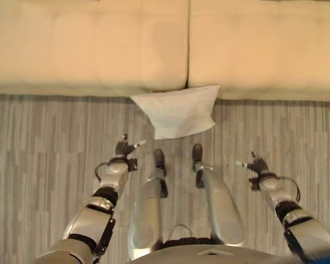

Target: Pick up all the scattered cushions and arrange them neatly on the sofa.

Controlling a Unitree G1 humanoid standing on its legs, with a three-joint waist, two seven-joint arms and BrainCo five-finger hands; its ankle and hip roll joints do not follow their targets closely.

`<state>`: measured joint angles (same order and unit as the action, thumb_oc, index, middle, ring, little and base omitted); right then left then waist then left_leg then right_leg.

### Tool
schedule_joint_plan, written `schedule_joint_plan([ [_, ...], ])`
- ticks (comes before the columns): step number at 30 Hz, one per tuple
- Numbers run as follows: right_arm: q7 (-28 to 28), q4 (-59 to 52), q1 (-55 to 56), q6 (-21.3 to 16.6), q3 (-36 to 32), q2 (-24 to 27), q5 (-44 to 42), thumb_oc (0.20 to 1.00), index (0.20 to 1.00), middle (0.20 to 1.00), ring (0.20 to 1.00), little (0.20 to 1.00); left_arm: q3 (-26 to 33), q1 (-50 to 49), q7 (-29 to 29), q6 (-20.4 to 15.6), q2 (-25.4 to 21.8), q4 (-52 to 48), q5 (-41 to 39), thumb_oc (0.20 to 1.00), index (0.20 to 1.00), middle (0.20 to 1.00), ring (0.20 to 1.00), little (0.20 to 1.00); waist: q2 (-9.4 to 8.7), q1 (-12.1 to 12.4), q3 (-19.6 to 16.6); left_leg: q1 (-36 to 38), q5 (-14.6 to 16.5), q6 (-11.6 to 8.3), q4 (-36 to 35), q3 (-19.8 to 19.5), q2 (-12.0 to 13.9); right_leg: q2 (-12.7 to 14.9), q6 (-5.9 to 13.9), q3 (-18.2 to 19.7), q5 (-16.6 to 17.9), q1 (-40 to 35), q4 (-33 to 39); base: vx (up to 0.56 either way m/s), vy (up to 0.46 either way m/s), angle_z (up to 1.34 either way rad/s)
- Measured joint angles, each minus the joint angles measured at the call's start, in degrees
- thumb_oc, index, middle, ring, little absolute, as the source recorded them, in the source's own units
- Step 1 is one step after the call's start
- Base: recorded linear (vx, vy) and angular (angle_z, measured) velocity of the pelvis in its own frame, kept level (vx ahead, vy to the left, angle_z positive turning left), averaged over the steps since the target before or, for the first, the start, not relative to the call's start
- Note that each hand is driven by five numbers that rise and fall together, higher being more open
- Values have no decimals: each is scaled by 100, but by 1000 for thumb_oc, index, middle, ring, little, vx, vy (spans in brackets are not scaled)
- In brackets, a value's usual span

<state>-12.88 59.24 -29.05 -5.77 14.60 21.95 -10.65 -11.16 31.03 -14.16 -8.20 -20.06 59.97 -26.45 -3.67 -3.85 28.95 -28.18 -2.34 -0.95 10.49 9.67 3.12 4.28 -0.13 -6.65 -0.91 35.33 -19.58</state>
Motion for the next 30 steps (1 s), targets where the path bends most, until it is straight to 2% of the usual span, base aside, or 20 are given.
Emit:
schedule_joint_plan([
  [4, -186, -232, -360, -47, 39, 92, -215, 1000, 1000, 1000, 1000, 1000, -6, 137, -81, -131, -24, -22, -249, 1000, 1000, 1000, 1000, 1000, 12, 7, 50, -148, -17, 43, 103, 90, 20, 10, -66, 24, 6, 127, -49, -26, 9, -4],
  [8, -403, -573, -858, -115, -32, 400, -393, 1000, 1000, 1000, 1000, 1000, 11, 446, -258, -277, -154, -156, -491, 1000, 1000, 1000, 1000, 1000, 88, 6, 63, -951, 143, 100, 605, 95, -3, 85, -154, 80, -7, 884, -427, -49, 5, 0],
  [13, -553, -643, -1620, -265, -41, 540, -602, 1000, 1000, 1000, 1000, 1000, -7, 843, -261, -334, -269, -190, -673, 1000, 1000, 1000, 1000, 1000, 138, 34, 159, -1815, 337, 151, 1265, 88, 5, 173, -241, 104, -80, 1668, -902, -11, -12, 3],
  [14, -573, -670, -1700, -271, 20, 552, -606, 1000, 1000, 1000, 1000, 1000, -19, 858, -260, -340, -285, -197, -679, 1000, 1000, 1000, 1000, 1000, 139, 52, 150, -1868, 338, 152, 1311, 86, 3, 190, -239, 104, -80, 1716, -940, -21, -32, 5],
  [18, -685, -855, -2222, -294, 168, 843, -611, 1000, 1000, 1000, 1000, 1000, -40, 1244, -370, -373, -478, -461, -1019, 1000, 1000, 1000, 1000, 1000, 147, 53, 144, -2835, 416, 177, 1815, 52, 15, 251, -193, 125, -169, 2646, -1399, -3, -34, 7],
  [22, -764, -850, -2583, -316, 312, 841, -673, 1000, 1000, 1000, 1000, 1000, -459, 1734, -370, -374, -523, -539, -1130, 1000, 1000, 1000, 1000, 1000, 144, 78, 207, -3584, 531, 177, 2420, 5, 83, 259, -247, 131, -239, 3344, -1871, 32, 11, 2],
  [27, -782, -861, -2879, -318, 469, 981, -674, 1000, 1000, 1000, 1000, 1000, -525, 2236, -376, -363, -538, -578, -1135, 1000, 1000, 1000, 1000, 1000, 134, -3, 206, -4114, 573, 214, 2632, 63, 92, 247, -194, 234, -182, 3885, -1976, 15, 23, -7],
  [30, -822, -841, -3300, -316, 687, 1060, -676, 1000, 1000, 1000, 1000, 1000, -799, 2825, -462, -343, -563, -337, -1135, 1000, 1000, 1000, 1000, 1000, 133, -69, 206, -4469, 575, 253, 2676, 122, 110, 218, -144, 298, -60, 4229, -1895, 15, 37, -11],
])
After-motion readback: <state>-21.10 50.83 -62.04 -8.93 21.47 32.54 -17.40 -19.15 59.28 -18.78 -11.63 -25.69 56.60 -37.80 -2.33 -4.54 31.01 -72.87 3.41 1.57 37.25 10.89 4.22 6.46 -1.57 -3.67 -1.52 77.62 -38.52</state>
